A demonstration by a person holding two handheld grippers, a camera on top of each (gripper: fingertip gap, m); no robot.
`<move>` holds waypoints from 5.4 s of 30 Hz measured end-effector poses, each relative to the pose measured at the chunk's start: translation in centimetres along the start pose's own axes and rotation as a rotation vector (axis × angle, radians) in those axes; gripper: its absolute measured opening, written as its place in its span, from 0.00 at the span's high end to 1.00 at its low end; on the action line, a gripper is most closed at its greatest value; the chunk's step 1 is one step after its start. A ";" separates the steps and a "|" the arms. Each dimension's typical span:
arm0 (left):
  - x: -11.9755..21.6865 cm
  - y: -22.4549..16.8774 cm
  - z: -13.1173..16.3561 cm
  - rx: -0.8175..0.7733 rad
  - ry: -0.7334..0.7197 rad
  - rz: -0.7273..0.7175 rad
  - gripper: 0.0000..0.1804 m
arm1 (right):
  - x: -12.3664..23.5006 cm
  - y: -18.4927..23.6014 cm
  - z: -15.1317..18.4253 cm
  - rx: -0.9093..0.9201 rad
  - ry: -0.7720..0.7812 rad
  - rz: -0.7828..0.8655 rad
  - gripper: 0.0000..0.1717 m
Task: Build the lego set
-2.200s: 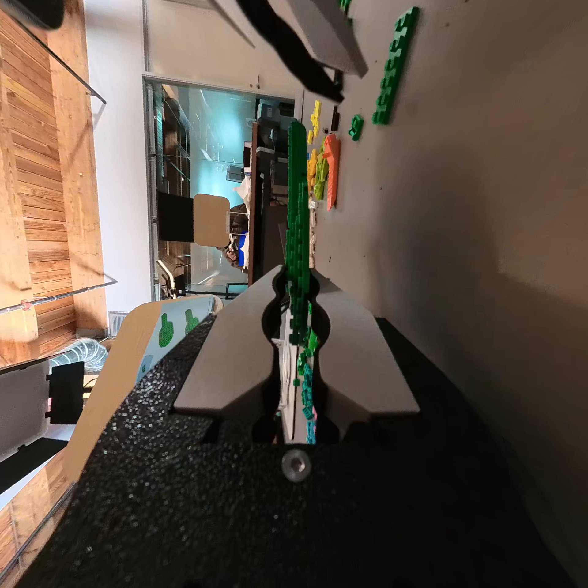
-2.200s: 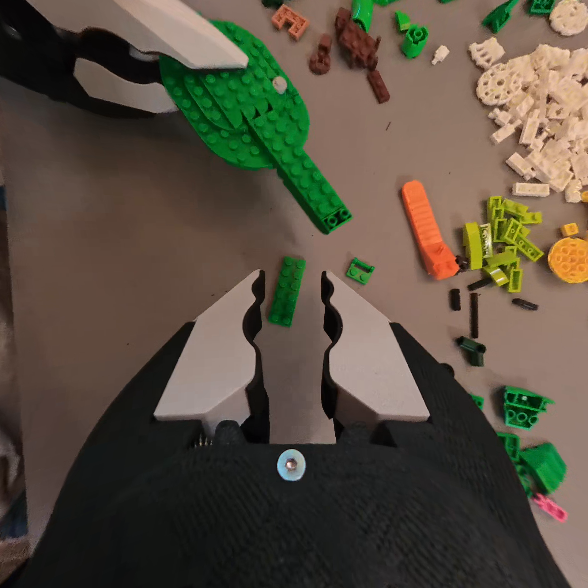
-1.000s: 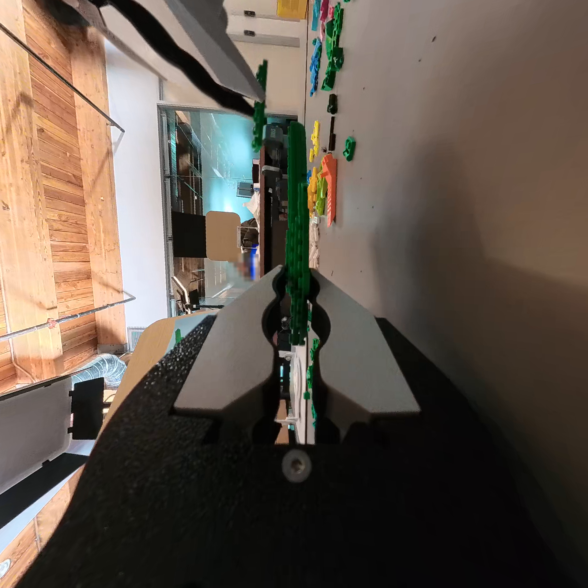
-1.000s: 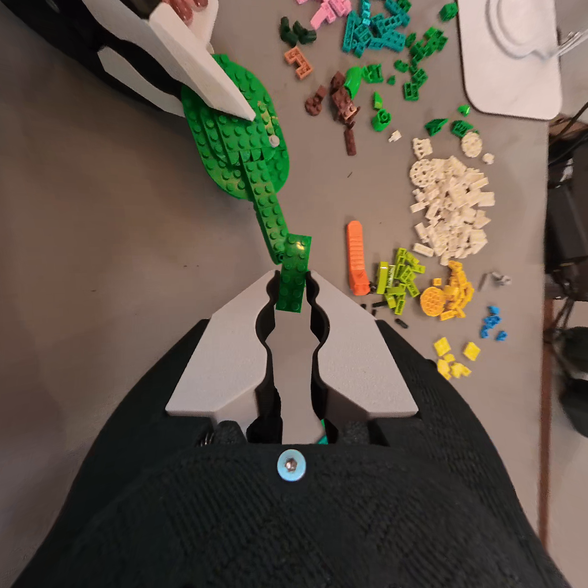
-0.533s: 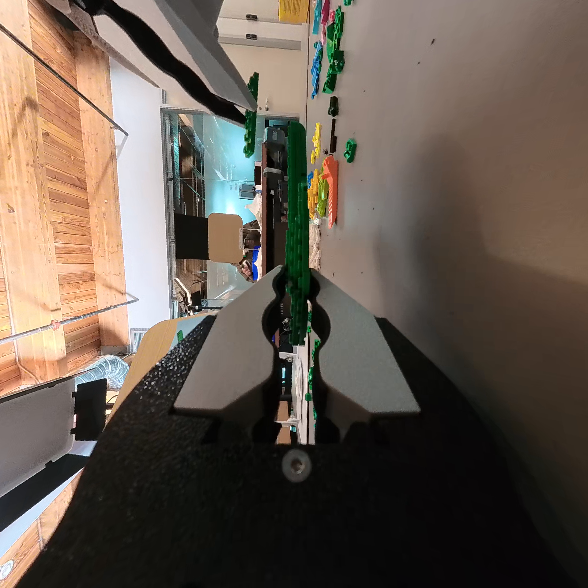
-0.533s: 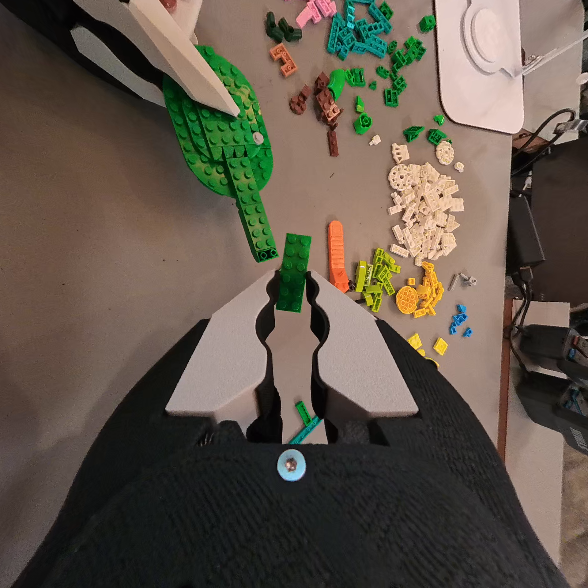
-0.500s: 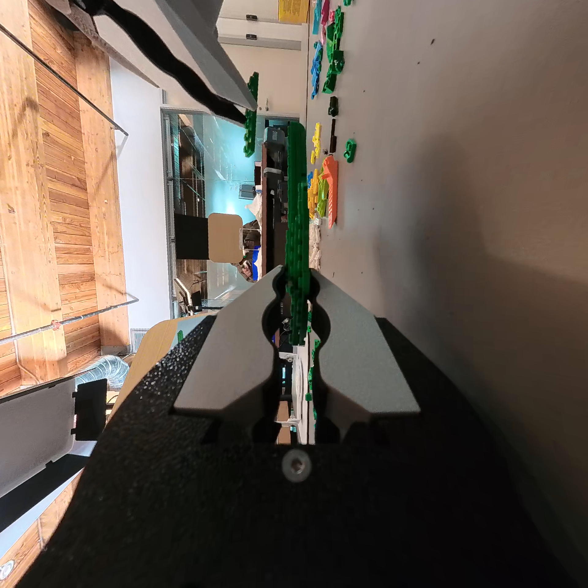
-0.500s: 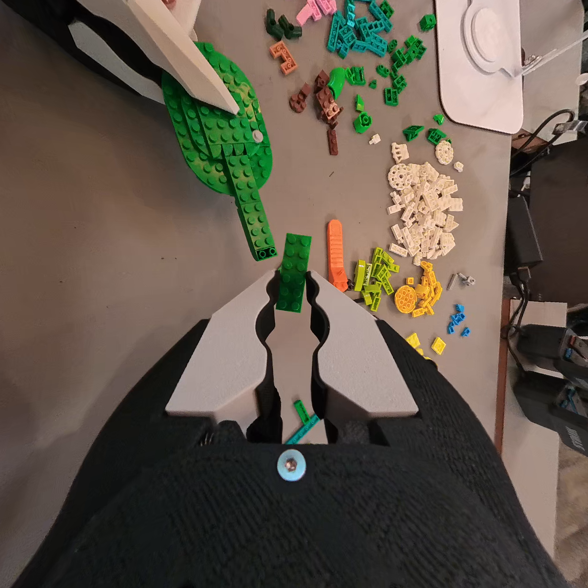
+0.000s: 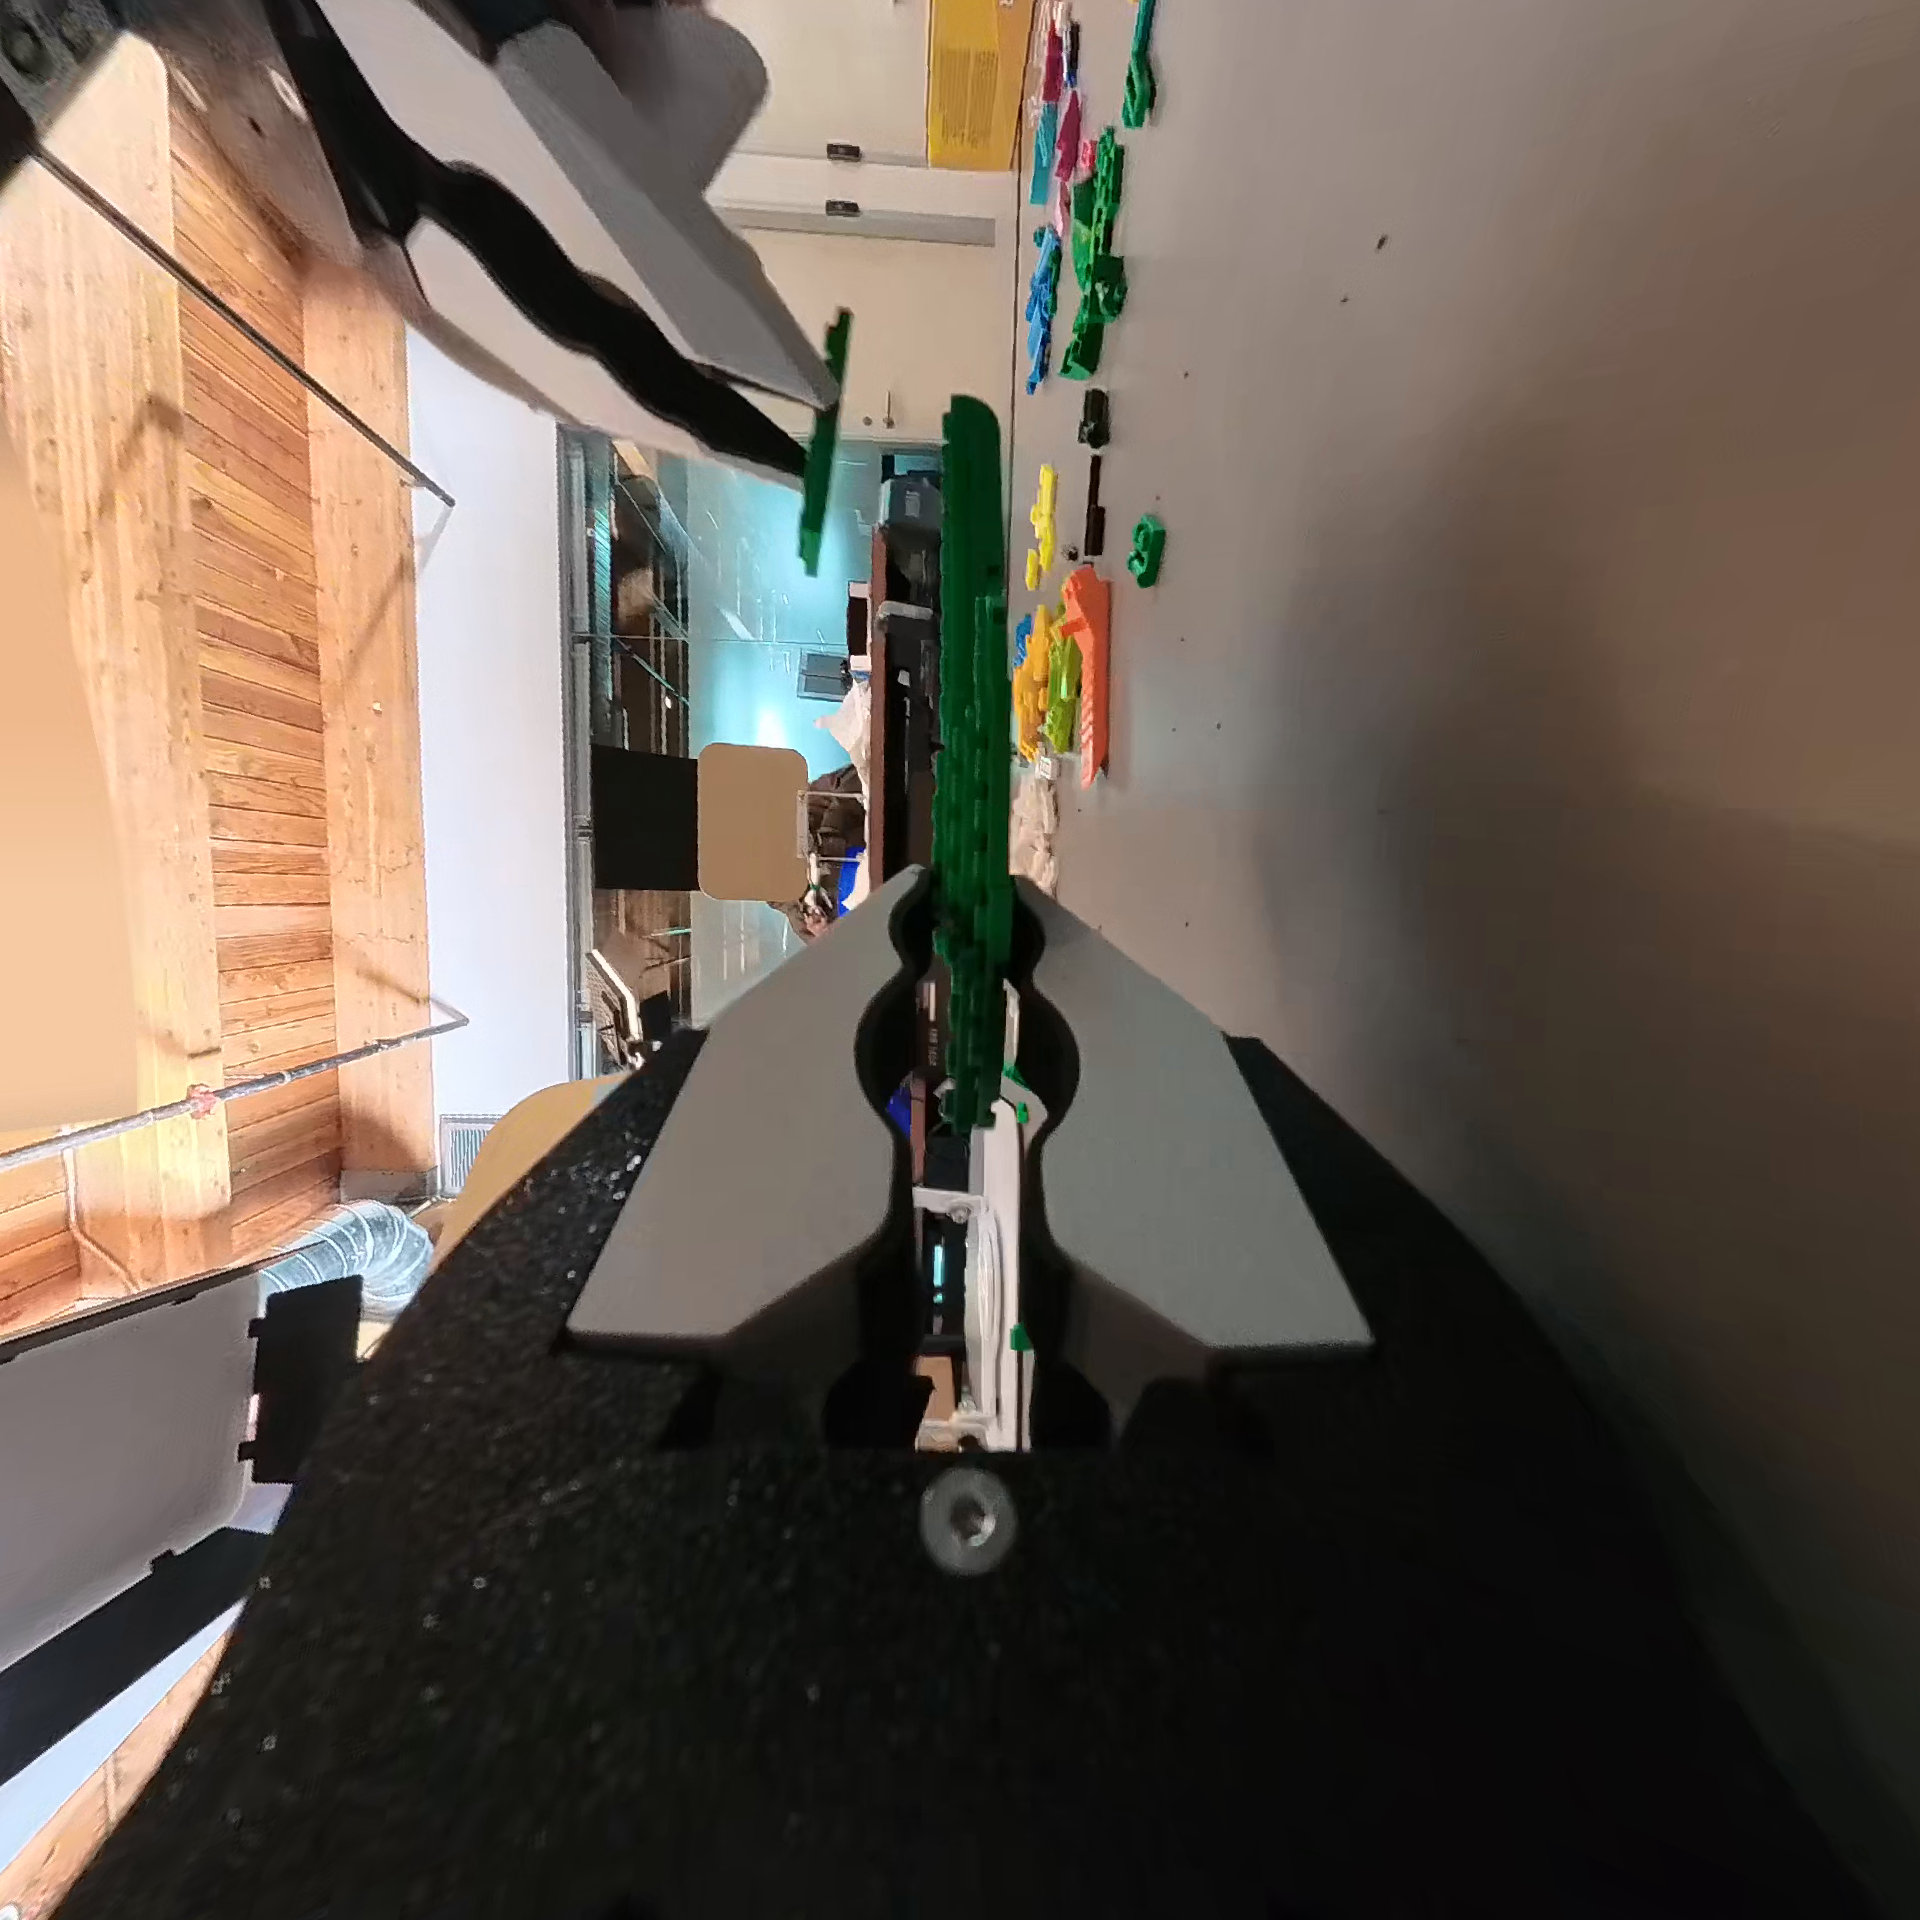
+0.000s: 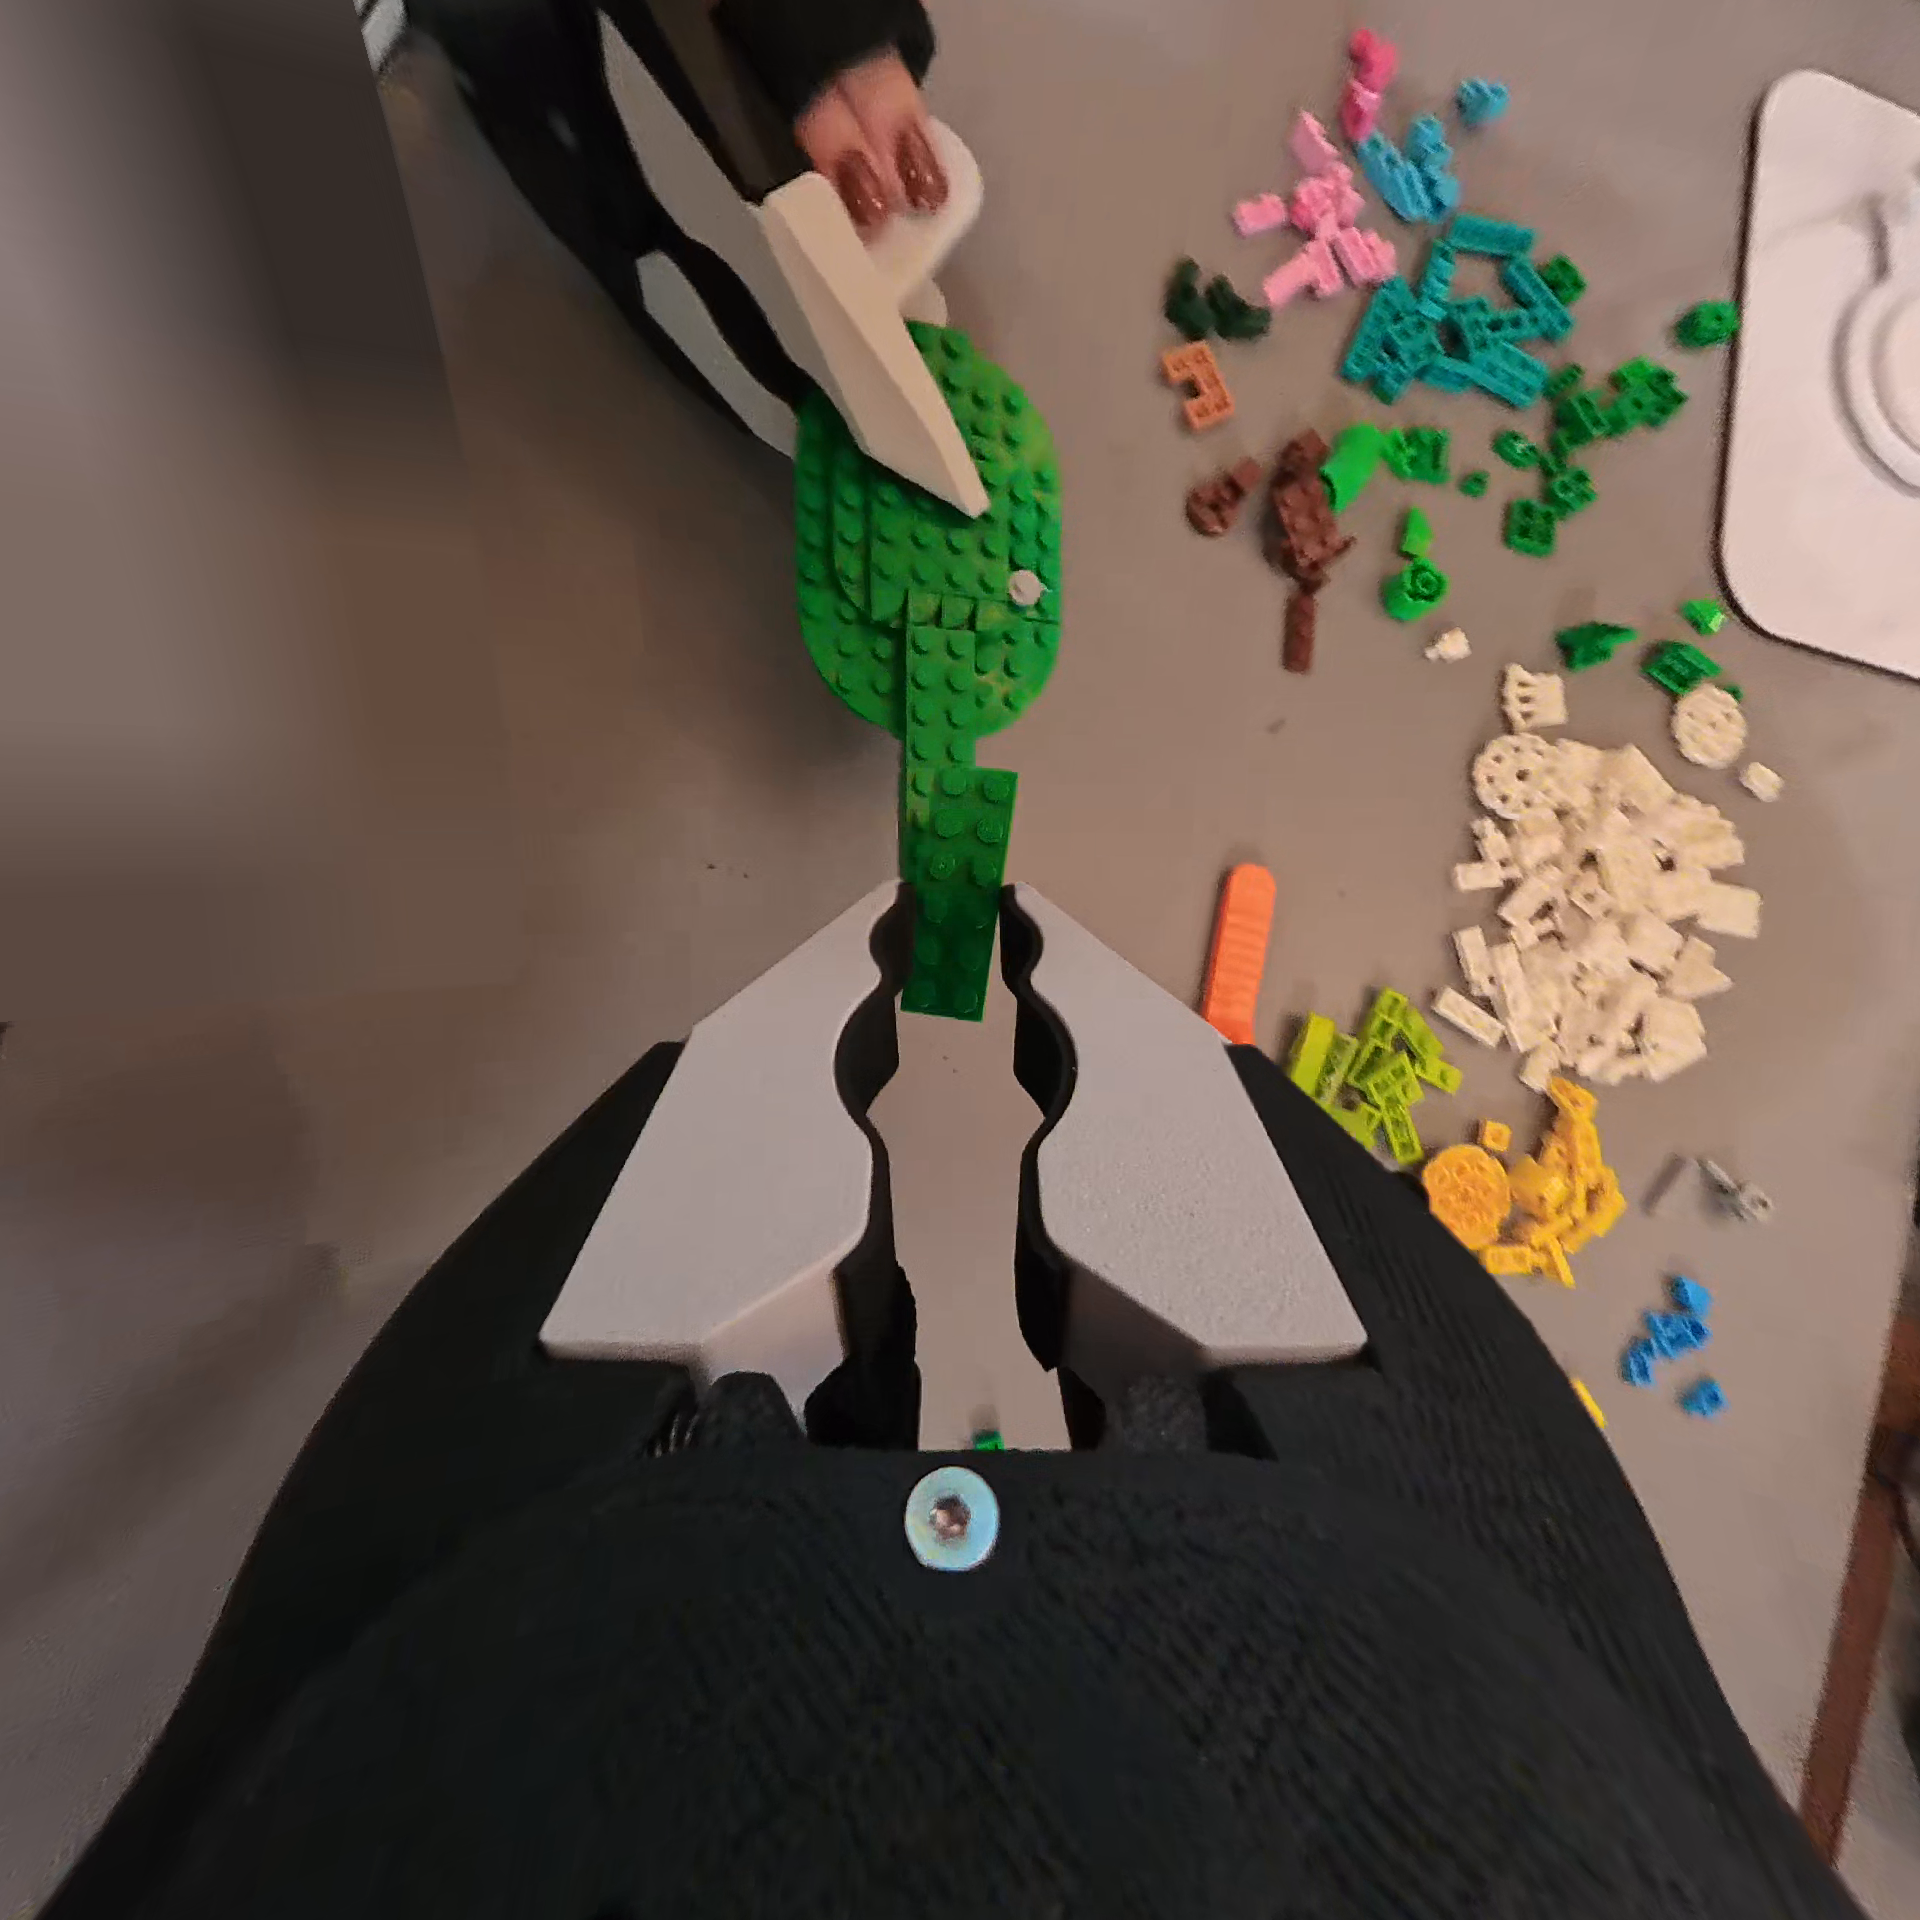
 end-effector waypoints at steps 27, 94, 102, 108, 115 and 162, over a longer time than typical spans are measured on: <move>0.2 0.5 -0.6 -0.005 -0.044 -0.036 0.95 | -1.9 0.2 -0.6 0.041 0.062 -0.136 0.91; 0.1 0.9 0.3 0.237 0.013 0.057 0.95 | -4.8 0.4 0.4 0.640 0.422 0.931 0.91; 0.1 0.4 0.2 0.233 0.014 0.090 0.95 | -5.1 0.3 0.8 0.590 0.404 0.868 0.91; 0.1 1.0 0.7 0.440 -0.004 0.157 0.95 | -3.5 0.9 0.7 0.338 -0.024 0.655 0.74; 0.3 1.2 1.0 0.684 -0.066 0.292 0.95 | -2.2 2.5 0.0 0.367 -0.204 0.531 0.89; 0.2 0.5 0.2 0.731 -0.056 0.408 0.95 | -6.4 2.0 -0.3 0.502 0.217 0.612 0.79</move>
Point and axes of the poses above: each gripper's, where its closed fingertips meet, x back along the fingers, z out of its underside, y = z × x across the jaws, the point moved 5 cm from there along x, back along the fingers, and after that the axes turned 13 degrees about -z, right-handed, at the moved point
